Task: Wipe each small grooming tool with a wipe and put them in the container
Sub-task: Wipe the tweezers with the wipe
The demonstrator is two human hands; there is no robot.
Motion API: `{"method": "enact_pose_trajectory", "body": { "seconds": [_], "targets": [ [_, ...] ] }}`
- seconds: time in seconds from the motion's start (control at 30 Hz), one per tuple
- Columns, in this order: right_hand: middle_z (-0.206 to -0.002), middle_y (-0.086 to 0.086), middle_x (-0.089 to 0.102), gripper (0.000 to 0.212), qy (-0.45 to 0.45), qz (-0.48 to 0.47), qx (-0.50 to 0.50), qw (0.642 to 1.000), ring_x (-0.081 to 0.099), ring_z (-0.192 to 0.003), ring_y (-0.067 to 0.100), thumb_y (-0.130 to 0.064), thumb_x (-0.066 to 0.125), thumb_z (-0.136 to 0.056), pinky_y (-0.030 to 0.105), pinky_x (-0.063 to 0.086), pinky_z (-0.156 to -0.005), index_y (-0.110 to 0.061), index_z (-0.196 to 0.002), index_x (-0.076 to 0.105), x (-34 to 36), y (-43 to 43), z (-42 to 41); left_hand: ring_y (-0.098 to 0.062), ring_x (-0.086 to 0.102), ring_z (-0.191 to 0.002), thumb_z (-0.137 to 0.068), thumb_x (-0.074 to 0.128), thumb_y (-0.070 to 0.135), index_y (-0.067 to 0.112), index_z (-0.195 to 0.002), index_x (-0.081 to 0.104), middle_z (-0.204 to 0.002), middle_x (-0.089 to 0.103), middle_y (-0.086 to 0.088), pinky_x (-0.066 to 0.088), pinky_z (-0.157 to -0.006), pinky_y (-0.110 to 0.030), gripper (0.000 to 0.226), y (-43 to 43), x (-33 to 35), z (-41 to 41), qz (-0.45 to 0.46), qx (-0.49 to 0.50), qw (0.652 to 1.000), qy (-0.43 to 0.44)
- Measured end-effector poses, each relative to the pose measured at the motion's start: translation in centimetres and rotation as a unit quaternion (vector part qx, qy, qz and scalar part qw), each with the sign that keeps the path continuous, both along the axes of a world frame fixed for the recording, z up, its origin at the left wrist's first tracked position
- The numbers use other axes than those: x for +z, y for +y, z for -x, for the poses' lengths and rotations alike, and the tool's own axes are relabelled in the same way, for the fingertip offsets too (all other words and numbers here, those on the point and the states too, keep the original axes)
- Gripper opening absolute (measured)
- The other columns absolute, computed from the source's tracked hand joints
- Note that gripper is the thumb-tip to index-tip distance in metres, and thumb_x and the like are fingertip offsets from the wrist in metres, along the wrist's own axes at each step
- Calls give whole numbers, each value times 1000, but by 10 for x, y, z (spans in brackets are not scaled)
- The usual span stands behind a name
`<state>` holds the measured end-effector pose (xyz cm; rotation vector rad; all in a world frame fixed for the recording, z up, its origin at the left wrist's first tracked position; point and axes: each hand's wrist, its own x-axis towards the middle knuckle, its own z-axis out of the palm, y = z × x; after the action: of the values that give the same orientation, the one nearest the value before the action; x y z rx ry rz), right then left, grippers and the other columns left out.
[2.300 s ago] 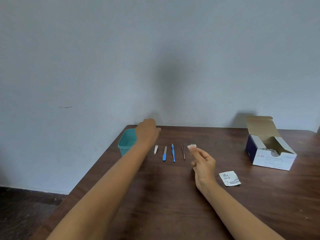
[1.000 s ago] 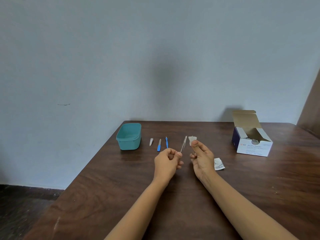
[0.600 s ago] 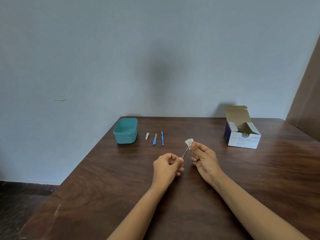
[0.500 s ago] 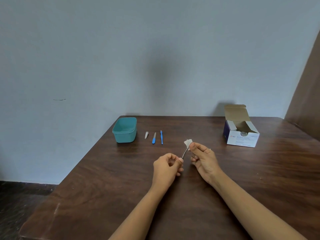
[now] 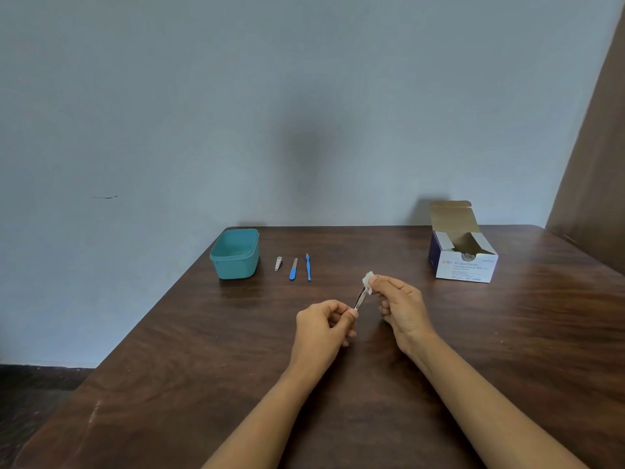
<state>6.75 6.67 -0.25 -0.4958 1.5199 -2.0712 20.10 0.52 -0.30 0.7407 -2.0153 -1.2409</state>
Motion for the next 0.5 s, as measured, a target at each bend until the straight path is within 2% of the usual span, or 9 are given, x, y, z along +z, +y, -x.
{"method": "enact_pose_trajectory", "body": {
  "seconds": [0.23,0.37,0.5],
  "targets": [
    [-67,0,60,8,-42,8,15,999,37,-41,2,-9,72,-79,14,31,-40,-6,-86,72,3,1,2,-24,67,-64,-89,64,19,12,-81,71,-67,70,-7,58,-61,-27,13,2,0,0,19,-10,1000,6],
    [-61,-5,57,9,-10,-22,-14,1000,34,-47,5,-19,78,-75,20,29,-46,-11,-75,74,5,5,0,-25,68,-63,-89,65,20,12,-80,71,-65,69,-6,59,-60,-29,14,3,0,2,19,-12,1000,13],
    [-51,-12,55,19,19,-29,-36,999,35,-51,7,-19,72,-81,22,29,-50,-13,-64,68,7,5,-3,-25,68,-64,-88,65,21,12,-79,71,-64,69,-5,59,-61,-31,14,3,-1,4,15,-13,1000,17]
  ]
}}
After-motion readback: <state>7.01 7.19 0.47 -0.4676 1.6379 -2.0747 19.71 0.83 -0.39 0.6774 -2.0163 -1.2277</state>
